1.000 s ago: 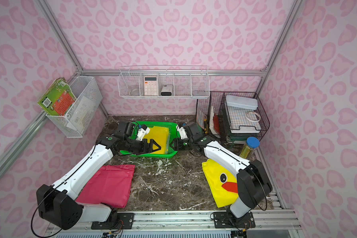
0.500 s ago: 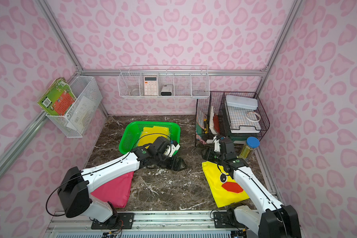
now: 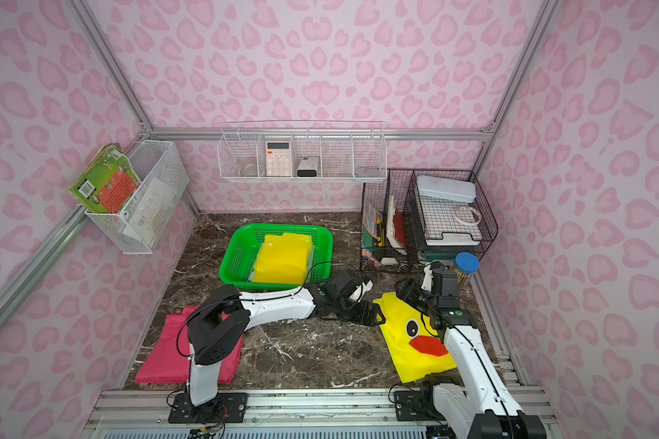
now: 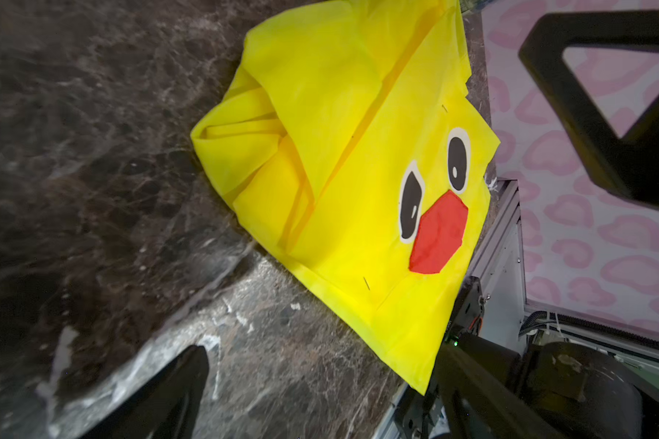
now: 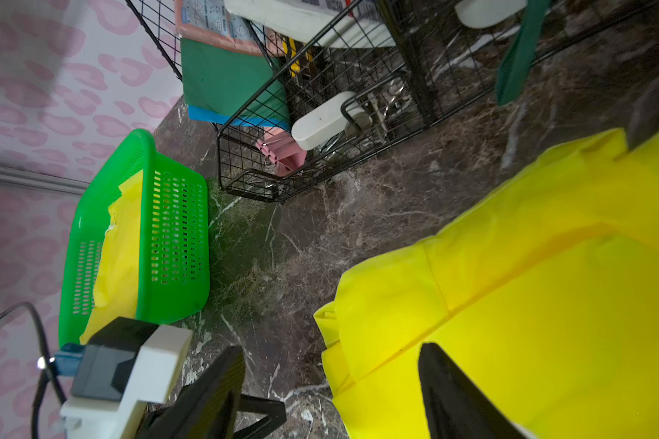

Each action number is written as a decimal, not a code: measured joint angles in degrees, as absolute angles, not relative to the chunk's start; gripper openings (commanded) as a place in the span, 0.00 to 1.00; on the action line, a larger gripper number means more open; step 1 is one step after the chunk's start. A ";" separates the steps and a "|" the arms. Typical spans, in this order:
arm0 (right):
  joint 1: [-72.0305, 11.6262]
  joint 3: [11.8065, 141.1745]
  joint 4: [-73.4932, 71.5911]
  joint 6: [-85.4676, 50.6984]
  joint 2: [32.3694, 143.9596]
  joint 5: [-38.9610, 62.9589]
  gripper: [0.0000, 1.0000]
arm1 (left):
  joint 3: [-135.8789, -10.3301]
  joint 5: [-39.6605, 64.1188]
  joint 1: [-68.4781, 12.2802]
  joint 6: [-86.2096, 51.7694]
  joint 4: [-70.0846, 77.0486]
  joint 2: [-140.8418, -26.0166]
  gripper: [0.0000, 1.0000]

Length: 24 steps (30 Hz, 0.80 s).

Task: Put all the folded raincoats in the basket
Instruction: Move the raincoat to the center of the board.

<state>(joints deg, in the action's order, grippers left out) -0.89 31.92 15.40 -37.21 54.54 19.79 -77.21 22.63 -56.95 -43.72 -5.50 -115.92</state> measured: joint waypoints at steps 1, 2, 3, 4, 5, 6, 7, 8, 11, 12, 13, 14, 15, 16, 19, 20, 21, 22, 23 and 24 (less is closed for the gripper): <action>-0.84 31.92 15.40 -37.21 54.54 19.88 0.74 | -77.43 22.63 -57.17 -44.12 -4.95 -116.66 0.98; -0.75 31.92 15.40 -37.21 54.54 20.01 0.74 | -77.62 22.59 -57.39 -44.88 -4.29 -117.45 0.97; -0.75 31.92 15.40 -37.21 54.54 20.12 0.74 | -77.69 22.59 -57.63 -44.86 -3.66 -118.08 0.97; -0.75 31.92 15.40 -37.21 54.54 20.21 0.74 | -77.69 22.59 -57.78 -45.06 -3.03 -118.67 0.97; -0.75 31.92 15.40 -37.23 54.54 20.21 0.74 | -77.71 23.00 -57.91 -45.25 -1.96 -119.31 0.97; -0.75 31.92 15.40 -37.23 54.54 20.25 0.74 | -77.80 23.00 -58.08 -45.58 -0.80 -119.77 0.96; -0.75 31.92 15.40 -37.23 54.57 20.25 0.74 | -77.82 23.03 -58.26 -46.26 0.25 -120.14 0.96; -0.75 31.99 15.40 -37.23 54.59 20.27 0.74 | -77.84 23.09 -58.43 -46.37 1.65 -120.62 0.95; -0.75 32.47 15.40 -37.26 54.72 20.23 0.74 | -77.91 23.66 -58.83 -47.09 5.87 -122.17 0.91; -0.75 32.64 15.40 -37.26 54.78 20.21 0.74 | -78.04 23.77 -58.92 -47.62 7.25 -122.69 0.89; -0.75 32.77 15.40 -37.26 54.89 20.18 0.74 | -78.15 23.88 -58.98 -47.88 8.16 -123.11 0.85; -0.75 32.88 15.40 -37.28 54.96 20.16 0.74 | -78.19 23.97 -59.00 -47.94 9.15 -123.52 0.81; -0.75 33.01 15.40 -37.30 55.00 20.16 0.74 | -78.19 24.10 -59.00 -48.23 10.15 -123.98 0.75; -0.75 33.10 15.40 -37.41 55.02 20.16 0.74 | -78.13 24.08 -59.00 -48.40 10.83 -124.33 0.71; -0.75 33.41 15.40 -37.45 55.13 20.16 0.74 | -77.52 24.10 -59.00 -49.34 12.99 -125.14 0.53; -0.73 33.41 15.38 -37.45 55.13 20.16 0.74 | -77.14 24.12 -59.00 -49.58 13.54 -125.27 0.46; -0.73 33.41 15.38 -37.47 55.13 20.16 0.74 | -76.73 24.08 -59.00 -49.63 13.85 -125.27 0.38; -0.73 33.41 15.38 -37.60 55.13 20.18 0.74 | -76.38 24.08 -59.00 -49.91 14.02 -125.27 0.32; -0.73 33.43 15.38 -37.74 55.13 20.18 0.74 | -75.96 24.05 -59.00 -50.24 14.11 -125.27 0.25; -0.73 33.47 15.38 -37.74 55.13 20.18 0.74 | -75.48 24.10 -59.00 -50.59 14.17 -125.27 0.17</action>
<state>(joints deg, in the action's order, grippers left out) -0.73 33.47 15.38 -37.74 55.13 20.18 -75.48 24.10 -59.00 -50.59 14.17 -125.27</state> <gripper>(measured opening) 0.738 0.271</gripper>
